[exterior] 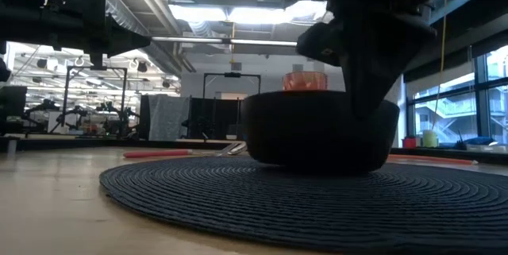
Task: Pick & Place Utensil
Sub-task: Put the black bowl in the center of the black table mat, then put the brown cup at the top right of the black table mat
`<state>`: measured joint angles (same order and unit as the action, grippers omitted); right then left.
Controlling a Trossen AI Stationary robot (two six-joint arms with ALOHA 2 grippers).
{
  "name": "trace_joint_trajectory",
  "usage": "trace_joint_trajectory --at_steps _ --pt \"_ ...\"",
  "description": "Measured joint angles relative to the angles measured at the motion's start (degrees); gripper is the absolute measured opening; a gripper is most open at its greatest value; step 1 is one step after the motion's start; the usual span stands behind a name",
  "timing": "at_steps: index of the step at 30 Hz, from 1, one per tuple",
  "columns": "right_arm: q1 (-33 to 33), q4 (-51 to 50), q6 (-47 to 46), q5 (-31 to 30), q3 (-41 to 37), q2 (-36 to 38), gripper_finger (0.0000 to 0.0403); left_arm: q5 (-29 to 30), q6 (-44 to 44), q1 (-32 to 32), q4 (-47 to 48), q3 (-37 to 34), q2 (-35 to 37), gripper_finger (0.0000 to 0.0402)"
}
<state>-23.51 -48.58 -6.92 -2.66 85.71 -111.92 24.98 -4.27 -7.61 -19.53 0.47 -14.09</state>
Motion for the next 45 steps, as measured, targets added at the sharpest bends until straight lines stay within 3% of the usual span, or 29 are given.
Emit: trace_joint_trajectory --at_steps 5,17,23,29,32,37,45 --pt "0.0 -0.4 1.5 -0.1 0.0 -0.2 0.0019 0.0 0.0 0.0 0.0 0.0 0.0 0.0004" --pt "0.0 -2.2 2.5 0.3 1.6 -0.3 0.0097 0.0 0.0 0.0 0.0 0.0 0.0 0.0004" --pt "-0.1 -9.0 0.2 0.3 7.5 -0.2 0.0126 0.0 0.0 0.0 0.0 0.0 0.0 0.0004" --pt "-1.3 -16.5 -0.1 0.3 15.3 1.3 0.013 -0.5 0.0 0.0 0.0 0.0 0.0 0.0004" --pt "-2.3 -15.0 3.2 -0.8 15.9 5.5 0.0131 -0.5 0.0 0.0 0.0 0.0 0.0 0.0004" --pt "-3.5 -5.1 5.6 -8.4 11.6 17.2 0.0115 -0.5 0.0 0.0 0.1 0.0 0.0 0.0004" --pt "-3.7 8.7 3.1 -15.2 -11.0 39.7 0.0061 -0.6 0.3 0.0 0.1 0.0 0.0 0.0004"
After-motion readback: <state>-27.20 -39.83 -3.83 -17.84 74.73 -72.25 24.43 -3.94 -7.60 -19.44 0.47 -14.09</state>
